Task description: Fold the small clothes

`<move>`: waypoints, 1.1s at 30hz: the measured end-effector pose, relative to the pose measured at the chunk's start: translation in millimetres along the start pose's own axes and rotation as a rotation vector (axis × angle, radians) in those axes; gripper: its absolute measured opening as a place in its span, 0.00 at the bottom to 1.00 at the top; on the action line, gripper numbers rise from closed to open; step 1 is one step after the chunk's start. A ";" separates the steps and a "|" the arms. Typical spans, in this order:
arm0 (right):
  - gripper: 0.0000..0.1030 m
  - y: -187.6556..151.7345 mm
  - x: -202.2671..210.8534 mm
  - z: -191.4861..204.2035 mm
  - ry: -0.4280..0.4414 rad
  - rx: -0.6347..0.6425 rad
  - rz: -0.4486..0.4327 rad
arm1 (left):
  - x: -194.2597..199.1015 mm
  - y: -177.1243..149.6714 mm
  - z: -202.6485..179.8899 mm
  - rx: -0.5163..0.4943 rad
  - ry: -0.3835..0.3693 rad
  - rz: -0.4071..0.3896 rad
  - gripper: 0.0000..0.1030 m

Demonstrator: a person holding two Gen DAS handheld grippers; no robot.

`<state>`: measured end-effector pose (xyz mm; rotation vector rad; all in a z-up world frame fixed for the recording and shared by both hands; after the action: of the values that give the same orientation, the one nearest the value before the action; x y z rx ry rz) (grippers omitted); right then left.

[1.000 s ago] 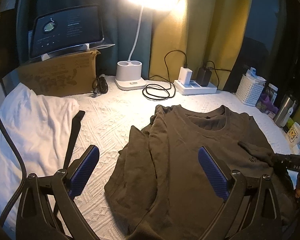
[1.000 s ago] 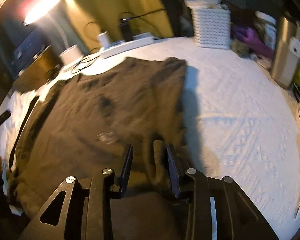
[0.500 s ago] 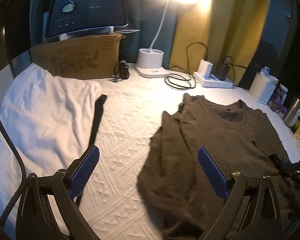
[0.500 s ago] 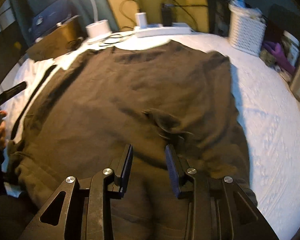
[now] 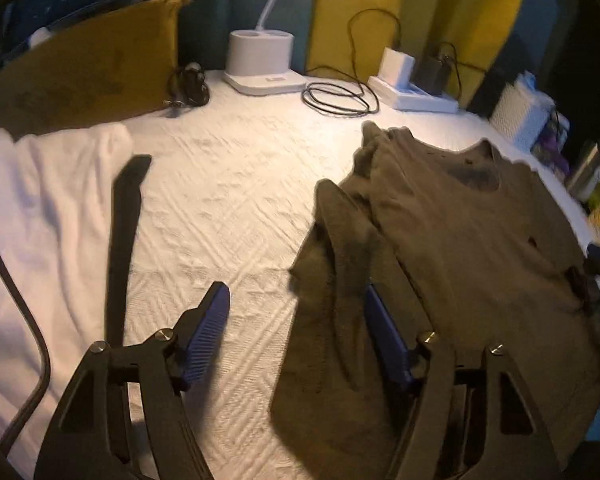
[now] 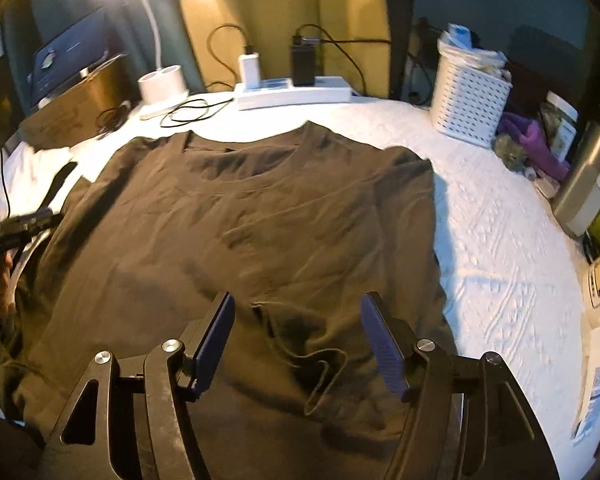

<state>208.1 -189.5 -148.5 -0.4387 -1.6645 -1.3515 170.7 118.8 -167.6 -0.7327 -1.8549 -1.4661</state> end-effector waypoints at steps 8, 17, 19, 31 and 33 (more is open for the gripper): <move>0.66 -8.0 -7.8 -6.6 0.015 -0.032 0.014 | 23.6 4.5 11.6 0.041 0.056 -0.101 0.01; 0.66 -15.1 -15.9 -3.8 0.056 -0.032 0.020 | 50.7 -21.1 56.1 0.184 0.167 -0.089 0.01; 0.66 -14.9 -14.4 -6.8 0.059 -0.036 0.012 | 56.4 -17.6 53.4 0.178 0.138 -0.086 0.03; 0.66 -7.1 -4.5 -26.8 0.025 -0.058 -0.028 | -1.5 22.1 36.4 -0.044 0.119 -0.005 0.83; 0.66 -7.8 -5.2 -28.4 0.019 -0.062 -0.024 | -14.2 13.8 35.1 -0.080 0.112 0.026 0.74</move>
<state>217.0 -216.5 -157.9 -0.4419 -1.6209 -1.4235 184.9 155.6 -175.9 -0.6953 -1.7057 -1.5400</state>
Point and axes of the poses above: each gripper's, at about its wrist camera, not at the fingertips, and x roughly against the way its jaws point, z to its left, y to its top, the point moved 7 cm from there along -x, roughly the way its jaws point, and after that the axes turned 5 degrees about x, right-handed, at the moved point
